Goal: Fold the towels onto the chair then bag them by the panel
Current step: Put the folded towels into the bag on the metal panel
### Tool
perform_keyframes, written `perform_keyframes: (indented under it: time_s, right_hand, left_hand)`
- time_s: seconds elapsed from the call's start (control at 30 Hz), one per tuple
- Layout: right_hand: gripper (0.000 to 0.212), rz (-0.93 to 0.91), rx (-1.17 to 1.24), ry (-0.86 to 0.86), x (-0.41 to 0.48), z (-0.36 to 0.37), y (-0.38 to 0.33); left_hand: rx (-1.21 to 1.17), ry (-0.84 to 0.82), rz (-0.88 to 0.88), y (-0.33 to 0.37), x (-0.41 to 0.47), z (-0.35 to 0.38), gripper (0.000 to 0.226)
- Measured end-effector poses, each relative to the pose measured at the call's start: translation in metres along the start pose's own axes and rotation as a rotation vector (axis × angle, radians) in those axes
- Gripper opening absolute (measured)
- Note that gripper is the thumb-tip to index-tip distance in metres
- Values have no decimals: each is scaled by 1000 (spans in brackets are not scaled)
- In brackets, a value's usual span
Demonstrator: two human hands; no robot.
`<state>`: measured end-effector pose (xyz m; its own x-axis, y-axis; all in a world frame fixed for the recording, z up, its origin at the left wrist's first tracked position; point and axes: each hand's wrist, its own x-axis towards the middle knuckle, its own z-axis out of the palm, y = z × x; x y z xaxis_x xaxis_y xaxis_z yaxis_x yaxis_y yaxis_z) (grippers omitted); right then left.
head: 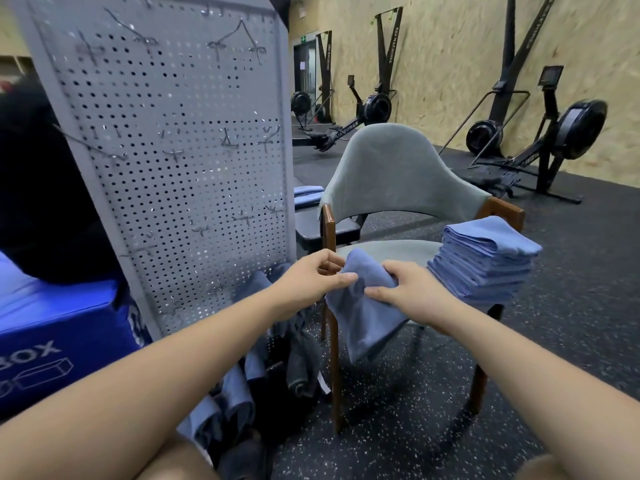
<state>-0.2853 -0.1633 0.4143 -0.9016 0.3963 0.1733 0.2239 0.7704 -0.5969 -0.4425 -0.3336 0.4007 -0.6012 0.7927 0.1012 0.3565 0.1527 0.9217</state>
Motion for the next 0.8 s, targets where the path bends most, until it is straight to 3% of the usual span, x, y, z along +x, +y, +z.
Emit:
perform_keyframes:
  time_s: [0.27,0.53,0.67,0.8]
  right_hand:
    - [36,18,-21,35,7,12,0]
    - [42,33,-24,58,13,25,-9]
    - [35,34,-24,34,15,35,-10]
    - [35,26,-79,10,19,52,-13]
  left_hand:
    - [-90,36,36,-8,5,-8,33]
    - [-110,-15,-153,-18,6,-16,36]
    - [-190,-43,-153,-24,4,-21,38]
    - [-215,-22,-149,-27,1,-31,25]
